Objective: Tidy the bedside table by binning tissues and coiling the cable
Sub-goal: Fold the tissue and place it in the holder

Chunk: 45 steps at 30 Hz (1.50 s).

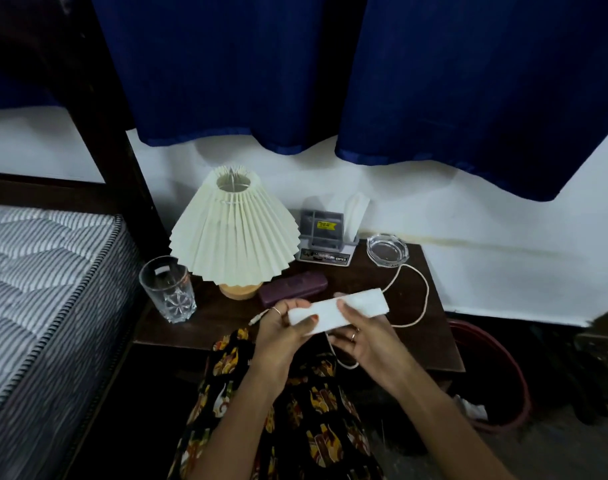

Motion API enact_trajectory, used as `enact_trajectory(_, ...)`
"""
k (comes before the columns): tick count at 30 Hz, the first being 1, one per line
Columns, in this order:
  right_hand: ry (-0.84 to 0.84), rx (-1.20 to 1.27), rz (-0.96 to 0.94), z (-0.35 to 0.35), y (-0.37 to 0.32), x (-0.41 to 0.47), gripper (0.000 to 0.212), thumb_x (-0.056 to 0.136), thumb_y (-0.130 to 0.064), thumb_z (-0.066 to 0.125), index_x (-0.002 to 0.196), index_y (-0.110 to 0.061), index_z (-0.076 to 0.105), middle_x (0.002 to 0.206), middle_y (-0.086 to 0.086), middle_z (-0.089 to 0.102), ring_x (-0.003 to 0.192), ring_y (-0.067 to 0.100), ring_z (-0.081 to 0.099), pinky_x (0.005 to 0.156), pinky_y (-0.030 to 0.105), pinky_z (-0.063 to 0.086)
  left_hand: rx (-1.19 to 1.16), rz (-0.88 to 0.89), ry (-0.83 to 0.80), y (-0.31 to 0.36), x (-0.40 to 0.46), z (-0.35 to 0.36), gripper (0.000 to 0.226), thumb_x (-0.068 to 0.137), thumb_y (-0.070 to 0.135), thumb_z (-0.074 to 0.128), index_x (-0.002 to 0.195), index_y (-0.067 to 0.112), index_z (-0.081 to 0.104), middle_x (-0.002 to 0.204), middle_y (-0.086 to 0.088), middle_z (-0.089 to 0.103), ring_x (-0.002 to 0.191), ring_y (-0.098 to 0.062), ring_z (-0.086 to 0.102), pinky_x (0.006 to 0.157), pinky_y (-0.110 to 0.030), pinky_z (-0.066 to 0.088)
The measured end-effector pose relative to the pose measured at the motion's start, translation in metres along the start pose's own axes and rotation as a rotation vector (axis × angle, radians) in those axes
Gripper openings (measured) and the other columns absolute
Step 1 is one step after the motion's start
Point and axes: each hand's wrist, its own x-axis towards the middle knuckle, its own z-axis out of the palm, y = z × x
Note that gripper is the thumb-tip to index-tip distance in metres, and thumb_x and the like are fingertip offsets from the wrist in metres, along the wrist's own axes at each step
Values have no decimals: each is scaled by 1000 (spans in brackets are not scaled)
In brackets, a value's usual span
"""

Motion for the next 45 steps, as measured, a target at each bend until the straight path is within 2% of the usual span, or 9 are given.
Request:
enact_trajectory(7, 215, -338, -214, 20, -52, 64, 32, 83, 10, 61, 113, 6, 54, 105, 19, 63, 86, 27, 64, 53, 23, 59, 285, -74, 259, -6, 21, -6, 14, 89, 13, 60, 102, 19, 62, 98, -4, 70, 91, -19, 67, 90, -39, 53)
enact_trajectory(13, 380, -675, -384, 37, -96, 137, 26, 84, -2, 63, 109, 5, 60, 97, 15, 67, 64, 20, 67, 73, 44, 60, 617, -88, 213, -8, 32, -8, 20, 93, 20, 52, 103, 16, 68, 97, 2, 63, 96, -17, 58, 85, -25, 44)
enact_trajectory(17, 374, -793, -385, 51, -97, 168, 13, 86, -6, 61, 94, -3, 51, 85, 9, 63, 57, 17, 64, 58, 30, 57, 851, -116, 118, -11, 35, -7, 23, 93, 29, 51, 107, 16, 64, 106, -2, 67, 102, -18, 62, 79, -21, 40)
enact_trajectory(20, 393, -884, -386, 54, -94, 192, 18, 84, -12, 61, 95, -2, 50, 94, 18, 66, 62, 20, 68, 56, 33, 54, 1002, -102, 115, -11, 35, -3, 26, 93, 33, 51, 111, 19, 64, 112, -1, 67, 107, -19, 62, 83, -23, 43)
enact_trajectory(23, 398, -976, -399, 54, -90, 209, 28, 83, -15, 61, 103, 3, 51, 104, 25, 64, 85, 38, 68, 70, 42, 56, 1044, -110, 101, -9, 37, 0, 29, 94, 37, 50, 115, 22, 62, 116, 1, 66, 110, -19, 61, 87, -27, 46)
enact_trajectory(29, 370, -1187, -432, 61, -84, 221, 40, 86, -23, 61, 111, 7, 53, 108, 26, 62, 102, 38, 59, 81, 37, 48, 1054, -93, 83, -10, 39, 5, 29, 94, 39, 48, 113, 21, 61, 113, 3, 65, 107, -17, 60, 84, -29, 48)
enact_trajectory(33, 351, -1152, -496, 63, -77, 223, 42, 84, -33, 57, 115, -5, 54, 90, 17, 69, 95, 34, 63, 89, 40, 50, 1045, -76, 82, -10, 40, 5, 27, 95, 38, 47, 110, 21, 61, 110, 4, 65, 103, -15, 60, 78, -26, 45)
enact_trajectory(40, 335, -1102, -524, 57, -77, 207, 30, 89, -21, 53, 114, -6, 53, 84, 14, 72, 79, 25, 66, 73, 27, 50, 1051, -124, 87, -10, 43, 1, 32, 94, 39, 49, 117, 20, 61, 115, 1, 64, 109, -18, 60, 88, -30, 49)
enact_trajectory(45, 370, -1089, -713, 38, -67, 153, 20, 89, -11, 52, 108, -6, 57, 85, 5, 66, 68, 14, 61, 65, 14, 43, 1073, -139, 91, -7, 41, -3, 22, 93, 36, 50, 92, 18, 61, 98, -3, 65, 97, -23, 62, 82, -32, 49)
